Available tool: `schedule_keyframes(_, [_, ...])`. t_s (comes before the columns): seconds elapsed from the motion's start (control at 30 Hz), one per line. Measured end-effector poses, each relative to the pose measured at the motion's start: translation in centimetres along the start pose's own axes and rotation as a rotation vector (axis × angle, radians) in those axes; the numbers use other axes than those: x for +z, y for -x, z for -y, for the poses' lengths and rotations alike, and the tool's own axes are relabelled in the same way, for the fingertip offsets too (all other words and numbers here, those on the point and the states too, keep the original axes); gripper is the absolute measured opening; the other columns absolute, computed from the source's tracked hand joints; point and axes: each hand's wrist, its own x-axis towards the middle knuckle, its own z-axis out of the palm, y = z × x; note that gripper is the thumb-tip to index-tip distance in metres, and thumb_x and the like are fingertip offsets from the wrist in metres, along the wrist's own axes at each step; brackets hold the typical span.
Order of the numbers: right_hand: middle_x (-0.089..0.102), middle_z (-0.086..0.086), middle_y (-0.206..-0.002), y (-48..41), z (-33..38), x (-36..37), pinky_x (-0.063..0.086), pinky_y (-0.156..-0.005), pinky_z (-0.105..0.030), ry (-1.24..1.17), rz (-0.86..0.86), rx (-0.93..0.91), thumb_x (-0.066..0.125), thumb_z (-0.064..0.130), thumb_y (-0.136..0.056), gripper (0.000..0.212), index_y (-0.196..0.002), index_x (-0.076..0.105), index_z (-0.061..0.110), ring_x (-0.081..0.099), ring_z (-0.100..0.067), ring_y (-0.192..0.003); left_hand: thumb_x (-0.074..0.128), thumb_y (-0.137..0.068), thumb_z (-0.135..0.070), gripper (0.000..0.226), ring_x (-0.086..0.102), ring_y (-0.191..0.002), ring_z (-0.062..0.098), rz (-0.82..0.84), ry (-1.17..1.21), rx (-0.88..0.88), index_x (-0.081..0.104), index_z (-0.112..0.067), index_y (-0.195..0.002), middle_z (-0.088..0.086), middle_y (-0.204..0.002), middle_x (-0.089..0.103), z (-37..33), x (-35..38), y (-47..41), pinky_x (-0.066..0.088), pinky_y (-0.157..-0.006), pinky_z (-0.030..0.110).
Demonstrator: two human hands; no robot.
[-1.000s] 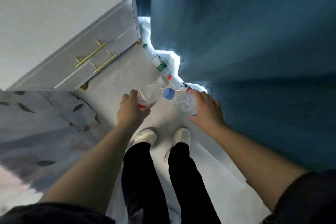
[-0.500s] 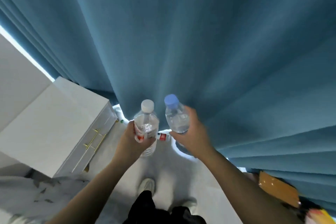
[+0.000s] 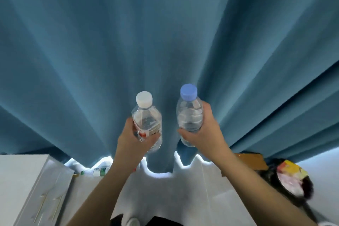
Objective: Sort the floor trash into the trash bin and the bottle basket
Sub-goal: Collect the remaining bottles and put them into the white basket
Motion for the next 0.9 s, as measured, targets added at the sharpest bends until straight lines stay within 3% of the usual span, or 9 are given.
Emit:
schedule_keyframes(0.13, [0.054, 0.038, -0.102, 2.2, -2.4, -7.2, 0.039, -0.067, 0.001, 0.017, -0.11, 0.024, 0.083, 0.024, -0.065, 0.081, -0.105, 0.028, 0.069, 0.054, 0.014, -0.092, 0.086, -0.059, -0.036, 0.064, 0.065, -0.09, 0.004, 0.08, 0.053, 0.062, 0.048, -0.04, -0.11, -0.018, -0.1, 0.066, -2.3, 6.8, 2.0, 0.051, -0.076, 0.025])
schedule_keyframes(0.27, [0.056, 0.032, -0.102, 4.7, -5.1, -13.4, 0.04, -0.067, 0.0, 0.004, -0.225, 0.082, 0.083, 0.026, -0.066, 0.076, -0.104, 0.03, 0.065, 0.056, 0.011, -0.092, 0.082, -0.052, -0.044, 0.061, 0.065, -0.09, -0.002, 0.193, 0.072, 0.109, 0.051, -0.046, -0.104, -0.023, -0.099, 0.066, -4.3, 12.9, 3.1, 0.051, -0.073, 0.023])
schedule_keyframes(0.4, [0.051, 0.041, -0.103, 6.8, -7.7, -19.3, 0.038, -0.069, 0.002, 0.005, -0.373, 0.123, 0.082, 0.026, -0.066, 0.077, -0.107, 0.03, 0.065, 0.054, 0.015, -0.094, 0.082, -0.051, -0.043, 0.059, 0.066, -0.086, -0.001, 0.308, 0.047, 0.17, 0.05, -0.049, -0.101, -0.028, -0.095, 0.066, -7.2, 19.0, 3.0, 0.051, -0.061, 0.015])
schedule_keyframes(0.5, [0.05, 0.04, -0.105, 8.1, -10.3, -23.3, 0.039, -0.072, 0.001, -0.001, -0.477, 0.157, 0.082, 0.025, -0.066, 0.078, -0.109, 0.03, 0.063, 0.054, 0.013, -0.097, 0.077, -0.046, -0.053, 0.061, 0.065, -0.088, 0.001, 0.382, 0.012, 0.216, 0.05, -0.049, -0.1, -0.025, -0.097, 0.066, -9.0, 23.9, 3.0, 0.051, -0.073, 0.022])
schedule_keyframes(0.63, [0.049, 0.038, -0.106, 9.4, -14.3, -27.9, 0.043, -0.075, -0.003, -0.008, -0.571, 0.213, 0.082, 0.024, -0.066, 0.076, -0.116, 0.033, 0.055, 0.055, 0.009, -0.098, 0.083, -0.054, -0.045, 0.06, 0.062, -0.088, -0.009, 0.505, -0.015, 0.279, 0.048, -0.055, -0.102, -0.031, -0.099, 0.063, -10.4, 30.8, 2.9, 0.045, -0.07, 0.012])
schedule_keyframes(0.77, [0.049, 0.034, -0.108, 10.0, -18.7, -33.3, 0.041, -0.077, -0.002, 0.024, -0.647, 0.265, 0.082, 0.021, -0.067, 0.077, -0.119, 0.033, 0.048, 0.053, 0.011, -0.1, 0.086, -0.064, -0.023, 0.062, 0.063, -0.098, 0.003, 0.624, -0.017, 0.273, 0.049, -0.054, -0.103, -0.027, -0.103, 0.064, -11.0, 39.2, 2.6, 0.052, -0.086, 0.035])
schedule_keyframes(0.9, [0.052, 0.016, -0.115, 10.5, -23.8, -39.9, 0.046, -0.085, -0.015, 0.022, -0.738, 0.346, 0.084, 0.02, -0.068, 0.077, -0.127, 0.036, 0.032, 0.055, -0.001, -0.103, 0.08, -0.051, -0.047, 0.066, 0.064, -0.1, 0.01, 0.749, -0.038, 0.277, 0.049, -0.045, -0.11, -0.017, -0.108, 0.065, -13.2, 49.1, 2.7, 0.054, -0.088, 0.041])
